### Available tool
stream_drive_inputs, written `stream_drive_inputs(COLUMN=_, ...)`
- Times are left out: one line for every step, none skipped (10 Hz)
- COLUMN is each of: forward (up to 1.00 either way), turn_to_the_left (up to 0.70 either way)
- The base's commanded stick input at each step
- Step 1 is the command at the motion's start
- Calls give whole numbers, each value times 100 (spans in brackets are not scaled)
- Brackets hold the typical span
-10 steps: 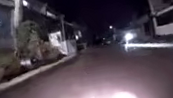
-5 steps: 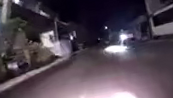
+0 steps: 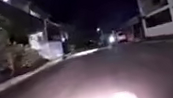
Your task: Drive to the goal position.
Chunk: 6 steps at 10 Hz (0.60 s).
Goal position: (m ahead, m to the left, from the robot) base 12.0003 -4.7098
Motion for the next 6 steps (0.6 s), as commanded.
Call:
stream_drive_inputs(forward=100, turn_to_the_left=0)
stream_drive_inputs(forward=100, turn_to_the_left=0)
stream_drive_inputs(forward=100, turn_to_the_left=0)
stream_drive_inputs(forward=100, turn_to_the_left=0)
stream_drive_inputs(forward=100, turn_to_the_left=0)
stream_drive_inputs(forward=100, turn_to_the_left=0)
